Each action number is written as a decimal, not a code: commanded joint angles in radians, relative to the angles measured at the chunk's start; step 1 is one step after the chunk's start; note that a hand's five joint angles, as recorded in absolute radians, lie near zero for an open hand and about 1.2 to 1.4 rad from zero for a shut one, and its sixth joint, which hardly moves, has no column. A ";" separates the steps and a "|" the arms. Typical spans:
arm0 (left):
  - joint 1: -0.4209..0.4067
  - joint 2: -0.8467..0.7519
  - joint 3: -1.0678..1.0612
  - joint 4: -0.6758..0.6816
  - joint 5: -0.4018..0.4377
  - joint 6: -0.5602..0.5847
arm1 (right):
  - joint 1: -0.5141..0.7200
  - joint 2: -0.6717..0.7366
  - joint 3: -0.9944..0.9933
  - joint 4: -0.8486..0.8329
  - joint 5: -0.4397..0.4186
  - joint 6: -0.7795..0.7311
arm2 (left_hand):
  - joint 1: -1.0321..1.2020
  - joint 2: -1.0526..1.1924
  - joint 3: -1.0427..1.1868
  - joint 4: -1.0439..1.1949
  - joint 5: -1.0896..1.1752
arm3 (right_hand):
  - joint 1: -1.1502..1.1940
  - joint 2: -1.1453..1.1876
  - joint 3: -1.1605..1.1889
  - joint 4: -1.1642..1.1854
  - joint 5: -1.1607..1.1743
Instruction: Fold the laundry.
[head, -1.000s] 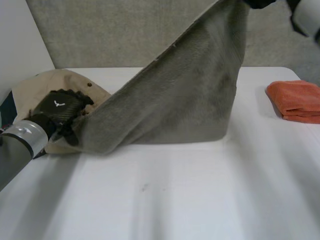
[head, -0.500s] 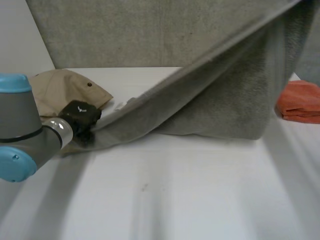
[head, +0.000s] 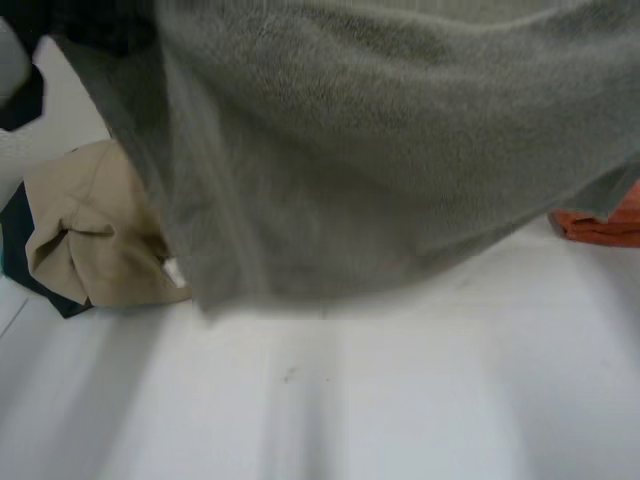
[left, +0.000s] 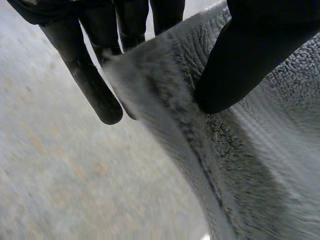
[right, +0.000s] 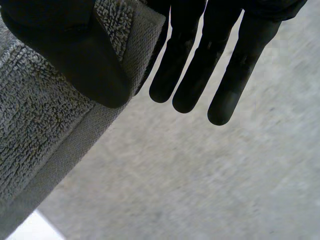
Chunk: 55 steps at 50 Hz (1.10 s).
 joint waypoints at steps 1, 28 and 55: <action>-0.019 -0.285 0.151 -0.047 -0.053 0.123 | 0.103 0.186 0.000 0.028 0.064 -0.105 | 0.244 0.200 0.204 0.199 0.232 | 0.270 0.224 0.213 0.202 0.227; -0.044 -0.552 0.685 0.317 -0.202 -0.070 | 0.272 0.513 -0.216 -0.735 0.336 0.314 | 0.244 0.200 0.204 0.199 0.232 | 0.270 0.224 0.213 0.202 0.227; -0.099 -0.475 -0.257 0.285 -0.118 0.346 | 0.123 0.534 0.213 -0.187 0.134 -0.274 | 0.244 0.200 0.204 0.199 0.232 | 0.270 0.224 0.213 0.202 0.227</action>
